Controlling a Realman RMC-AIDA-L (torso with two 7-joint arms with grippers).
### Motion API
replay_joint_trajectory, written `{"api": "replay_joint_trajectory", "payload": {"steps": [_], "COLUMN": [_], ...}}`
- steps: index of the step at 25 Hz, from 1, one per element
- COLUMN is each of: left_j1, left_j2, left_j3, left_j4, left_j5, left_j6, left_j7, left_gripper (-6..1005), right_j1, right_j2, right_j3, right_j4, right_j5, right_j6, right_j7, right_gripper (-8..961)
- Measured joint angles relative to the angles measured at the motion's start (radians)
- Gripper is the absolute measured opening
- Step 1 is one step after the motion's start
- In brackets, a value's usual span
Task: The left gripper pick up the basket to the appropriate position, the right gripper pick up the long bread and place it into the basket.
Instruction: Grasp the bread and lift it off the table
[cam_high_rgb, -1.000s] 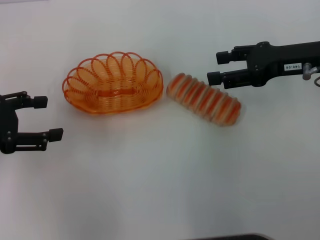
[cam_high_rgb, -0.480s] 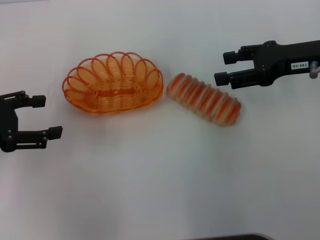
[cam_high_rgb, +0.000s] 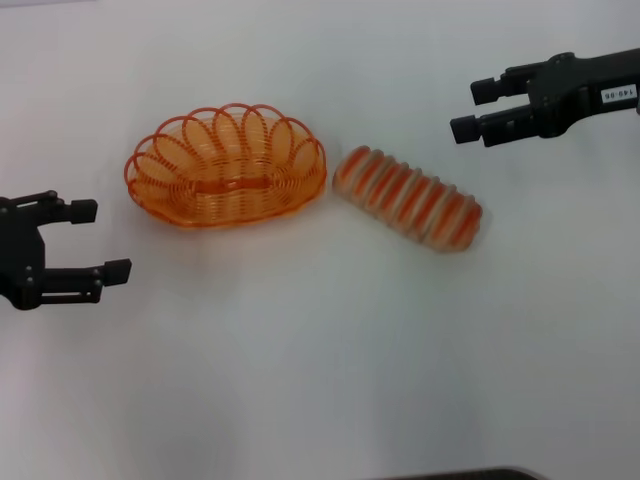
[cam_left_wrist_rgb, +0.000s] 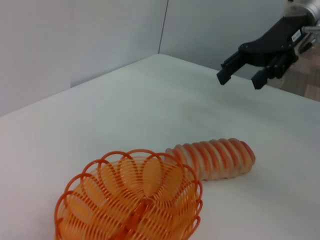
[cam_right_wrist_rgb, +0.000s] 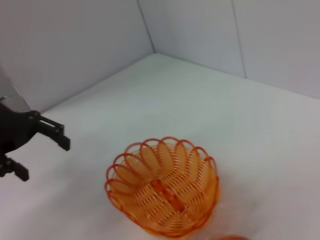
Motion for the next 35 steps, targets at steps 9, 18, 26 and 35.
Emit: {"api": "replay_joint_trajectory", "payload": {"steps": [9,18,26,35], "left_j1": [0.0,0.001,-0.003,-0.006], "left_j2": [-0.004,-0.005,-0.005,-0.005], "left_j3": [0.0,0.0,0.0,0.0], "left_j4": [-0.006,-0.017,-0.032,-0.044], "left_j5": [0.001,0.002,0.012,0.012], "left_j6": [-0.007,-0.02,-0.038,-0.049], "left_j7": [-0.014,-0.016,-0.017,-0.017], "left_gripper": [878,878,877,877], "right_j1": [0.122,0.258,0.36,0.406], "right_j2": [-0.002,0.02,0.065,0.095], "right_j3": [0.001,-0.001,-0.109,-0.2], "right_j4": [-0.055,-0.091,-0.094,-0.086], "right_j5": [-0.169,-0.4,-0.551,-0.608], "right_j6": [-0.049,-0.086,-0.086,-0.067], "right_j7": [0.123,0.239,0.349,0.438], "right_gripper": [817,817,817,817]}}
